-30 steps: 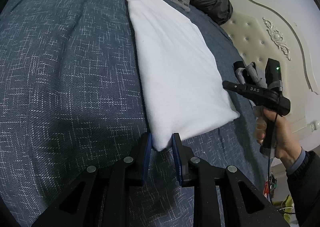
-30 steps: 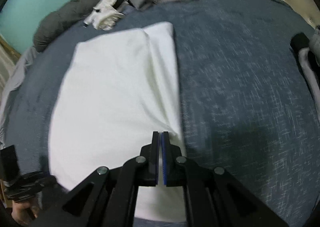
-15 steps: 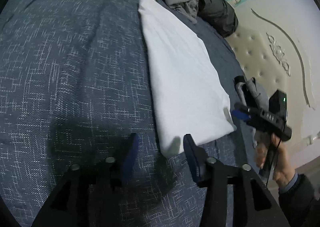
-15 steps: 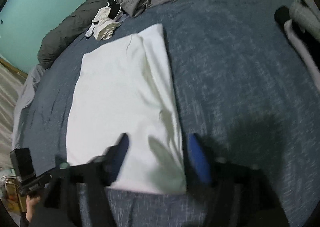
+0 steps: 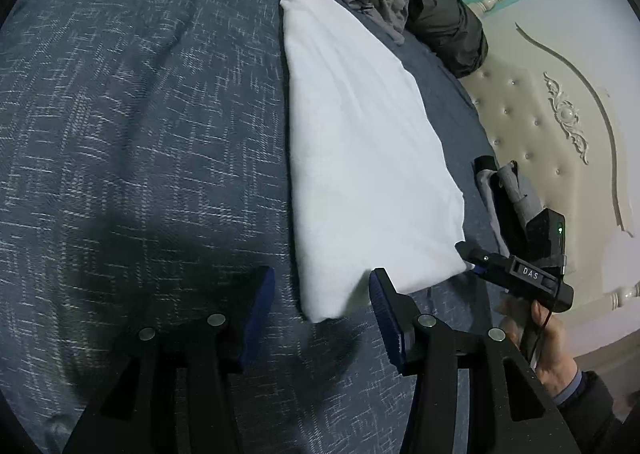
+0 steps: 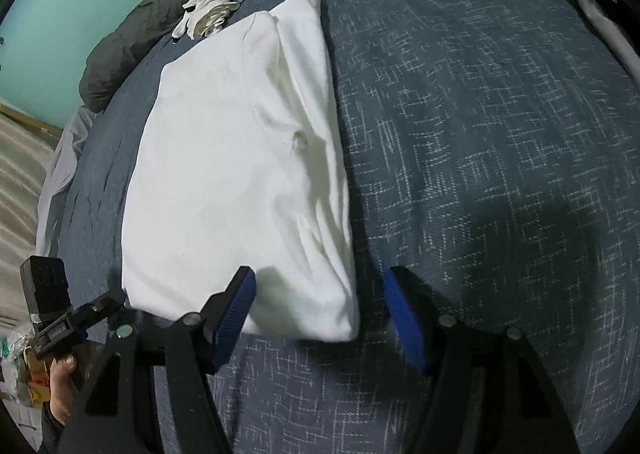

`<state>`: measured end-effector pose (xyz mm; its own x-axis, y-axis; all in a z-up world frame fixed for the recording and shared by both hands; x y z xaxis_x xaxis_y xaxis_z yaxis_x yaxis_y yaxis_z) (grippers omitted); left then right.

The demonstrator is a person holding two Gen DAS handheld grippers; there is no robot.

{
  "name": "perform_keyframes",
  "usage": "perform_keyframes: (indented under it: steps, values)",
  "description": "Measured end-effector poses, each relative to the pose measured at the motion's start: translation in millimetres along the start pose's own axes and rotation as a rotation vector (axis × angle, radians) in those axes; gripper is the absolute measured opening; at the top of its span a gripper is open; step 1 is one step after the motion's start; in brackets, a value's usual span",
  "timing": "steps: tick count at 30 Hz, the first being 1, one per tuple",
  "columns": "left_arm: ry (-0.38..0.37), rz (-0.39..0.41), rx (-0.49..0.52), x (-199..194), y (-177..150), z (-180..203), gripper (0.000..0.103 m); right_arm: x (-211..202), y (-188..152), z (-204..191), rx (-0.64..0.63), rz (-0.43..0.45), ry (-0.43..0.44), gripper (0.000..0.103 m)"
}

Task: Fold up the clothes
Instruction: 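Grasp the folded shirt end with both grippers and lift it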

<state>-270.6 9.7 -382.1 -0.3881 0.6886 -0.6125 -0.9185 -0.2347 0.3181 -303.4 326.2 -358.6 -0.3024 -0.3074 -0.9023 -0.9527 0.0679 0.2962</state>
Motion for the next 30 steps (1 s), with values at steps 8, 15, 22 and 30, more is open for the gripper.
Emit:
perform_keyframes:
  steps: [8, 15, 22, 30]
  values:
    - [0.000, 0.022, -0.012, 7.9, 5.2, 4.6, 0.054, 3.9, -0.2, -1.5, 0.009, -0.013, 0.059, 0.069]
    - [-0.003, 0.038, -0.017, 11.2, 8.8, 5.0, 0.054, 6.3, 0.1, -3.6, 0.007, -0.021, 0.101, 0.060]
    - [-0.017, 0.030, -0.004, 13.6, 10.3, 9.1, 0.053, 8.1, 3.2, -10.2, -0.023, -0.025, 0.118, 0.033]
    - [-0.054, 0.023, -0.010, 20.5, 16.3, 2.9, 0.053, 18.2, 11.7, -7.1, 0.015, -0.023, 0.161, 0.035]
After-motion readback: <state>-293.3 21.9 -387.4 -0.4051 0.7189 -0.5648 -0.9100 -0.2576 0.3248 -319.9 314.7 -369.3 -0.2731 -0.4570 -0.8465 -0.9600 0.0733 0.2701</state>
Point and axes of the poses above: each gripper's, at about its wrist camera, not at the fingertips, and x roughly the way its jaws point, z to its right, y to its top, the point moved 2 cm from there along x, roughly the way its jaws point, and after that the axes turned 7 degrees about -y, right-handed, at the moved point
